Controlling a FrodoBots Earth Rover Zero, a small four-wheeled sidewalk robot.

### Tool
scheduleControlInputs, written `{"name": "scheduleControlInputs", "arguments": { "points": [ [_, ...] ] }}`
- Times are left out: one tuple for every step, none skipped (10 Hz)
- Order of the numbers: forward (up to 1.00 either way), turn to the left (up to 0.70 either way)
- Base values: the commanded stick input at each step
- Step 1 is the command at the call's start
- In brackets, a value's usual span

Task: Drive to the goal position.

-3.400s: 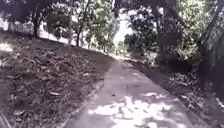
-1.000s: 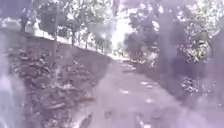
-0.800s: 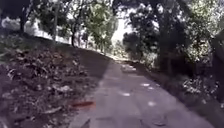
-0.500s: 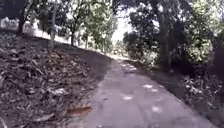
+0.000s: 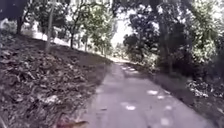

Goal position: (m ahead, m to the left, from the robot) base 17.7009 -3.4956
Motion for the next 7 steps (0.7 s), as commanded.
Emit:
{"name": "scheduleControlInputs", "arguments": {
  "points": [
    [0.50, 0.00],
    [0.50, 0.00],
    [0.50, 0.00],
    [0.50, 0.00],
    [0.50, 0.00],
    [0.50, 0.00],
    [0.50, 0.00]
  ]
}}
